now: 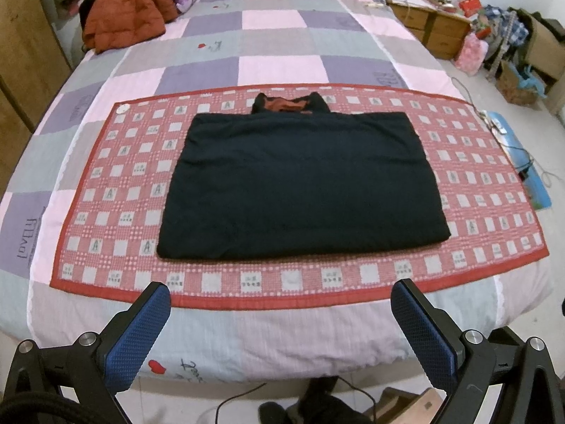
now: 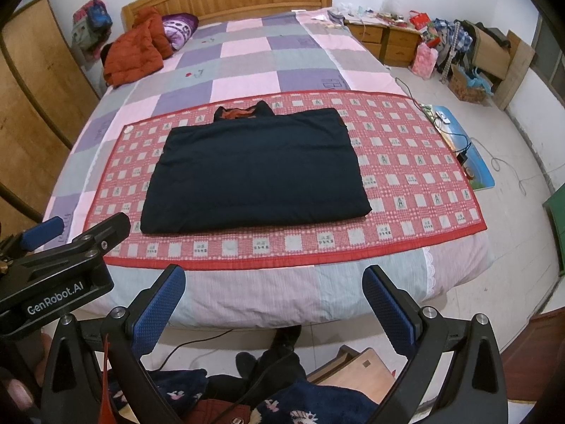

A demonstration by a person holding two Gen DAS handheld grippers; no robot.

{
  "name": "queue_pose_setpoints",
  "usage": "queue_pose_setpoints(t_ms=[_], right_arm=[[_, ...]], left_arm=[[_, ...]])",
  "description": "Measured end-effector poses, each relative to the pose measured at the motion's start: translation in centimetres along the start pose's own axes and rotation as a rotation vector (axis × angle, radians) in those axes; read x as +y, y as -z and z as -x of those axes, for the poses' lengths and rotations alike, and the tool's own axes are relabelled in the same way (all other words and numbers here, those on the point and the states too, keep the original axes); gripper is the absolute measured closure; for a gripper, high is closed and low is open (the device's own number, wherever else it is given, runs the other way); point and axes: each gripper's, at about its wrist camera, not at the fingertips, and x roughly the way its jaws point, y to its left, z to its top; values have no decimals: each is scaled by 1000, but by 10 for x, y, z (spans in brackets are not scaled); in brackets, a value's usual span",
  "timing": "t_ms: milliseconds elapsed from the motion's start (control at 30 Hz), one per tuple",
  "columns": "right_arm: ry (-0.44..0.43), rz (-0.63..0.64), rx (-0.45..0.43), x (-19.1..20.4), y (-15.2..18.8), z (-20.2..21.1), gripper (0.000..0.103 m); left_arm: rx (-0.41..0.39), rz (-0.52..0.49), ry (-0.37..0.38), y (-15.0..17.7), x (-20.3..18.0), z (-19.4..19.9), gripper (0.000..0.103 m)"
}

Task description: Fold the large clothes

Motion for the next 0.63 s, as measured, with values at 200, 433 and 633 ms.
queue_pose_setpoints(t_ms=[200,433,633], right_arm=[[-1,2,0,-1,0,0,1],[0,3,1,-1,0,0,1],[0,3,1,-1,0,0,1]], left_arm=[[-1,-2,-2,0,0,-1,1],[2,-2,-1,-1,-1,-2,1],[9,1,11,-2,6,-2,1]])
